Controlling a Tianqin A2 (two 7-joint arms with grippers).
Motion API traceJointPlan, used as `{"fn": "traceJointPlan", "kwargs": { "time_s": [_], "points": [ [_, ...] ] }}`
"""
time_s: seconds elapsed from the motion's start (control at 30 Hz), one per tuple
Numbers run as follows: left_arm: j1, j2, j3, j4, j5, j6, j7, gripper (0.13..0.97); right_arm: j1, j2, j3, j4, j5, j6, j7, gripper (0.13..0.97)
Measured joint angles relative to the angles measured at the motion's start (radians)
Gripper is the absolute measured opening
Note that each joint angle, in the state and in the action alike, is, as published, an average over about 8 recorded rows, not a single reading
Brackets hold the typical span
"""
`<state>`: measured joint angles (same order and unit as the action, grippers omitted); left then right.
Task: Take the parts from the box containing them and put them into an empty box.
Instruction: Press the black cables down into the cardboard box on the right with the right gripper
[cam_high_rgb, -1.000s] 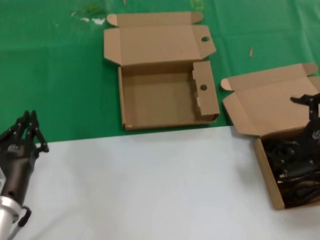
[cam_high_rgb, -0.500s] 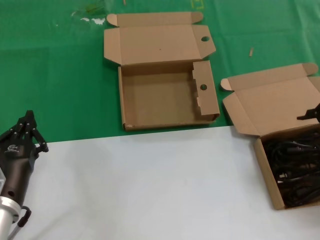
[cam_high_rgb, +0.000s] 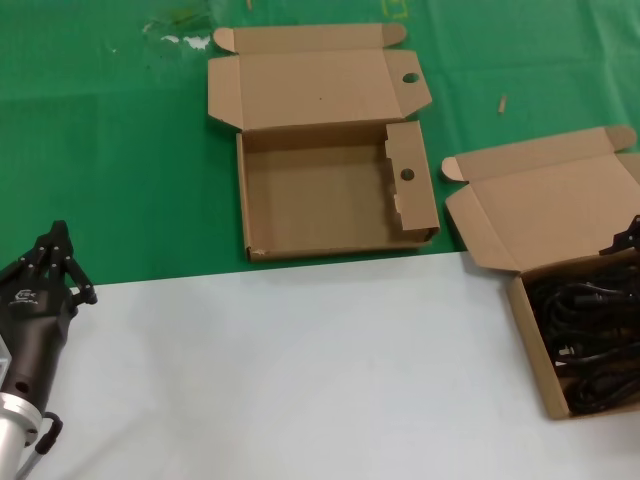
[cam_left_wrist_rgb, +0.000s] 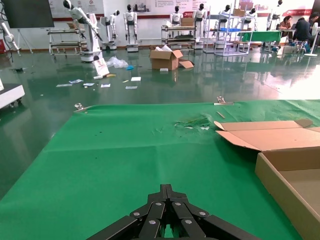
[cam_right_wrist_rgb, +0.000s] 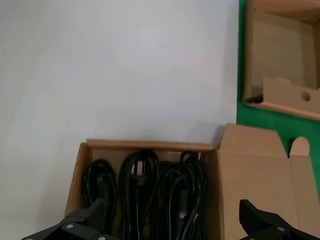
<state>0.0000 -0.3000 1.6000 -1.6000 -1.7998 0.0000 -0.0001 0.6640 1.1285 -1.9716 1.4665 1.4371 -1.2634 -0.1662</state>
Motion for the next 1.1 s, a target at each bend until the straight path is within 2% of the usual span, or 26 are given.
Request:
{"fn": "traceJointPlan", "kwargs": {
  "time_s": [0.37, 0.67, 0.93, 0.97, 1.1],
  "points": [
    [0.0, 0.0, 0.0, 0.0, 0.0, 0.0, 0.0, 0.14, 0.035, -0.076, -0.033, -0.096, -0.078, 0.012, -0.06, 0.867],
    [0.0, 0.0, 0.0, 0.0, 0.0, 0.0, 0.0, 0.14, 0.046, -0.113, -0.04, -0.154, -0.111, 0.04, -0.083, 0.721],
    [0.0, 0.0, 0.0, 0.0, 0.0, 0.0, 0.0, 0.14, 0.067, -0.131, -0.047, -0.198, -0.13, 0.04, -0.099, 0.51],
    [0.0, 0.0, 0.0, 0.0, 0.0, 0.0, 0.0, 0.14, 0.07, -0.134, -0.048, -0.203, -0.131, 0.04, -0.101, 0.51],
    [0.0, 0.0, 0.0, 0.0, 0.0, 0.0, 0.0, 0.14, 0.079, -0.145, -0.051, -0.226, -0.136, 0.042, -0.108, 0.416]
  ]
}}
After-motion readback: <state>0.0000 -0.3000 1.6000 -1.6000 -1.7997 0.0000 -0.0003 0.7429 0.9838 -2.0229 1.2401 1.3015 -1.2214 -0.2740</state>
